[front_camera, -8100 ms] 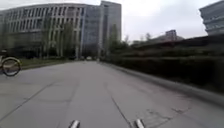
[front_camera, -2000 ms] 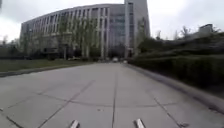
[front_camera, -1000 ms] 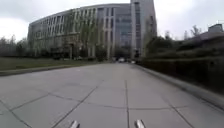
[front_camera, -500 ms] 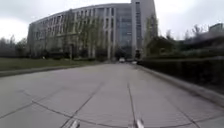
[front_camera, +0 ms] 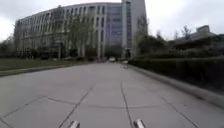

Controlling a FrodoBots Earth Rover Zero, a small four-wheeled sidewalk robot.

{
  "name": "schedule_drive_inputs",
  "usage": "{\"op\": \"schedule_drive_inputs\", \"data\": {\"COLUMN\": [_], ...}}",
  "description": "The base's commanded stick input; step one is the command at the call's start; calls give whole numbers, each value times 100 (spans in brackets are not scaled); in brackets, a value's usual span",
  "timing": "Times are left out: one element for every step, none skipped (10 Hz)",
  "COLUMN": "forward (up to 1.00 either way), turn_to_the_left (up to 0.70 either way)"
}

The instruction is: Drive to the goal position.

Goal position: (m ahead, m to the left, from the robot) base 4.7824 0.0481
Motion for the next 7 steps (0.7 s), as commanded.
{"op": "schedule_drive_inputs", "data": {"forward": [85, 85, 85, 85, 85, 85, 85], "turn_to_the_left": [0, 0, 0, 0, 0, 0, 0]}}
